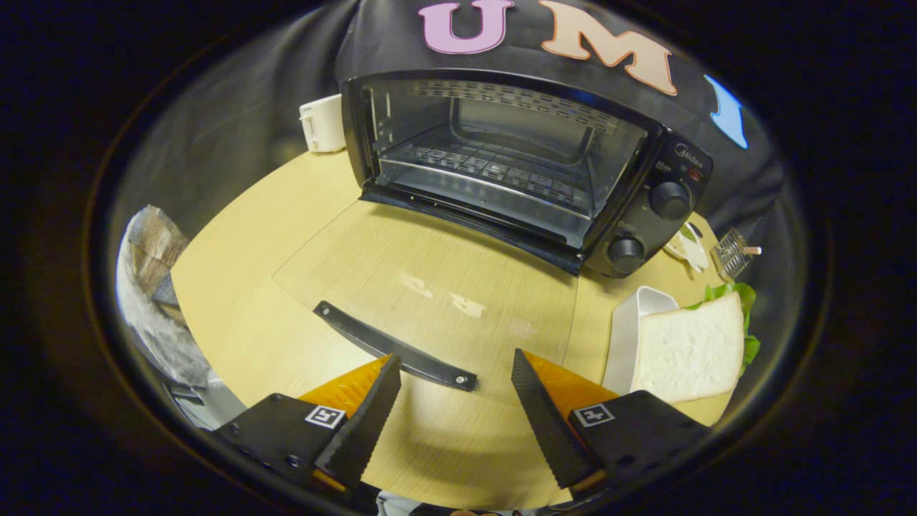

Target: Open the toaster oven, put the food inside, and close the toaster oven door.

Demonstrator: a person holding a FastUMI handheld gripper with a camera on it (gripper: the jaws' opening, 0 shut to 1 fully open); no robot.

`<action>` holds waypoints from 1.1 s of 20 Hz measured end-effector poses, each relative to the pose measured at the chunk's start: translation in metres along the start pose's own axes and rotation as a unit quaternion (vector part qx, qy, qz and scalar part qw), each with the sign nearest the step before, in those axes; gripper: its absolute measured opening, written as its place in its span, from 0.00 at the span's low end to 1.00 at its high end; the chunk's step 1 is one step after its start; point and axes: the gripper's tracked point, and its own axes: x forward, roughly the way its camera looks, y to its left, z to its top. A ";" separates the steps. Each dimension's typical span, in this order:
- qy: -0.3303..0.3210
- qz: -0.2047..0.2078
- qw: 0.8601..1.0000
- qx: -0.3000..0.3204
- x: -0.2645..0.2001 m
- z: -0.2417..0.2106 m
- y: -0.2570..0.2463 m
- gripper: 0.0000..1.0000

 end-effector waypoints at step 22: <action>-0.261 -0.180 0.940 0.130 -0.116 0.120 -0.192 0.98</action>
